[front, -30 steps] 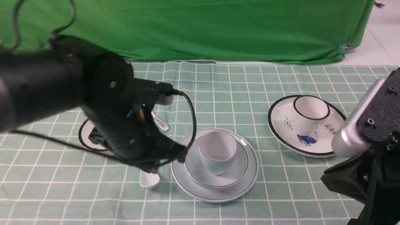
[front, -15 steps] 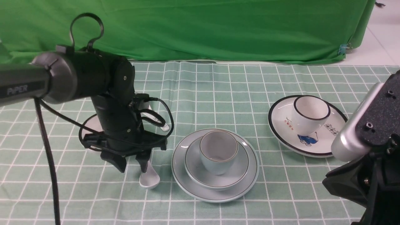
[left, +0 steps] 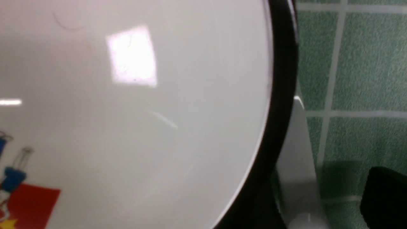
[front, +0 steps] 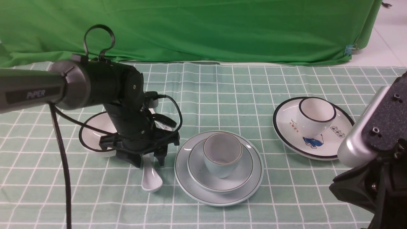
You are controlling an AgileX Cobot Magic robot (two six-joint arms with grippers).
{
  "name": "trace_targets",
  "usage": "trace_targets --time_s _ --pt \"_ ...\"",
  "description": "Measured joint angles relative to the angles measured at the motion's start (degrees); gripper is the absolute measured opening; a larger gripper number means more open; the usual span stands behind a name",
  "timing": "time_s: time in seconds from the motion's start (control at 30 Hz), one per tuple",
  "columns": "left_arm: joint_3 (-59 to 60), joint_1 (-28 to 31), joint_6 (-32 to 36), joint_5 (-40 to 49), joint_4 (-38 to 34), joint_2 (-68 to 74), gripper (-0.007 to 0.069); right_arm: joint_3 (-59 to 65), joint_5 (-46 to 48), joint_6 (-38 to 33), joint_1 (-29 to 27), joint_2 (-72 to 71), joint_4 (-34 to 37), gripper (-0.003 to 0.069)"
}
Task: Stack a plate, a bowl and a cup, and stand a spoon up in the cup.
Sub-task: Use the left arm to grab a blue soup spoon
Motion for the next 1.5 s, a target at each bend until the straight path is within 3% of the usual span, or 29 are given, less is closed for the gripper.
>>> trace_targets --time_s 0.33,0.9,1.03,1.17,1.4,1.5 --pt "0.0 0.0 -0.04 -0.34 0.22 0.02 0.0298 0.0 1.88 -0.33 0.0 -0.31 0.0 0.0117" --pt "-0.31 -0.1 -0.44 -0.07 1.77 1.2 0.0366 0.0 2.94 -0.44 0.0 -0.31 0.0 0.0123" --pt "-0.31 -0.1 -0.44 0.07 2.17 1.25 0.0322 0.0 2.94 -0.44 0.0 -0.31 0.0 0.0123" --pt "-0.31 -0.03 -0.44 1.04 2.83 1.25 0.0134 0.0 3.1 -0.58 0.0 -0.67 0.0 0.0123" --pt "-0.13 -0.74 2.51 2.48 1.01 0.08 0.0132 0.0 3.16 -0.64 0.0 -1.72 0.0 0.0123" --pt "0.07 -4.24 4.62 3.02 1.26 -4.81 0.0132 0.0 3.16 -0.64 0.0 -2.09 0.0 0.0123"
